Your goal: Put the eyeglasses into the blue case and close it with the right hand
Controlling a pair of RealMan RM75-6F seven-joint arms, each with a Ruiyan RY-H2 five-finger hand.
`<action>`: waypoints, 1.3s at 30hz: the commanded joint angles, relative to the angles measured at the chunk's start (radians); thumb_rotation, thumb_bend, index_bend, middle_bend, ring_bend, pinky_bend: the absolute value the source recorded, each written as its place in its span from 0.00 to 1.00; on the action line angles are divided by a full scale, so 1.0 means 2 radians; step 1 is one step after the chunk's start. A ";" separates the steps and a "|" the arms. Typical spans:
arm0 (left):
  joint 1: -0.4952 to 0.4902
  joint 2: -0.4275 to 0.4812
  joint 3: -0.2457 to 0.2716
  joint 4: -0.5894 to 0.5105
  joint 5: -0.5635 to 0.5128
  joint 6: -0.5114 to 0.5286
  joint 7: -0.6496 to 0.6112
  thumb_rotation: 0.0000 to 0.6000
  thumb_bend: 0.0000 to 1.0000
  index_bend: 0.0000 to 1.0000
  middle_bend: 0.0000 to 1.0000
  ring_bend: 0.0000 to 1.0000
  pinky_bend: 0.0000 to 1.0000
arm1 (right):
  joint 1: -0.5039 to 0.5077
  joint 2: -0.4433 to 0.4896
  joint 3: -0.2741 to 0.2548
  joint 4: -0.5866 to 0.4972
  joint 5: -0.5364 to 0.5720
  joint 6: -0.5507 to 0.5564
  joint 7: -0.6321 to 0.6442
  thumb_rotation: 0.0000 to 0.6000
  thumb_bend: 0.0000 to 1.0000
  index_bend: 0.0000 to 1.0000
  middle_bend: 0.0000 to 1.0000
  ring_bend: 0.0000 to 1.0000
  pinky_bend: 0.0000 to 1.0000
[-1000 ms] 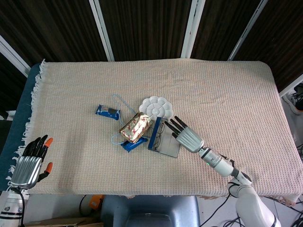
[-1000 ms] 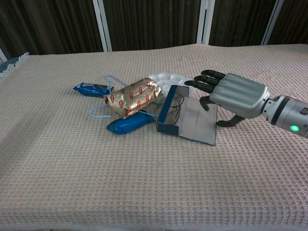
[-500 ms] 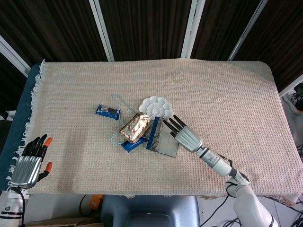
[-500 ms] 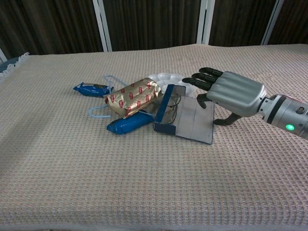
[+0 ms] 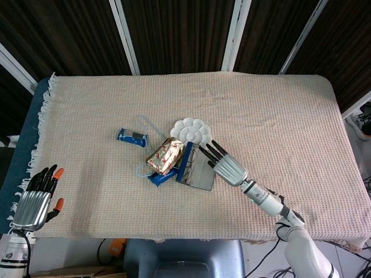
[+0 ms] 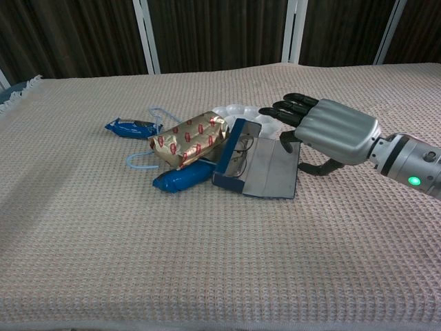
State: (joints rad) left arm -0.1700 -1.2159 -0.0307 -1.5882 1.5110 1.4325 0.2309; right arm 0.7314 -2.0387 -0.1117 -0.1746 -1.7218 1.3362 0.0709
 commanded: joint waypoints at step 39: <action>0.002 0.002 0.000 -0.003 -0.001 0.001 0.000 1.00 0.40 0.00 0.00 0.00 0.16 | 0.047 -0.023 0.013 0.000 0.013 -0.030 -0.007 1.00 0.53 0.65 0.10 0.00 0.00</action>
State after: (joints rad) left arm -0.1668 -1.2117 -0.0302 -1.5950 1.5097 1.4349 0.2311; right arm 0.8262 -2.0850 -0.0850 -0.1740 -1.6948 1.2764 0.0572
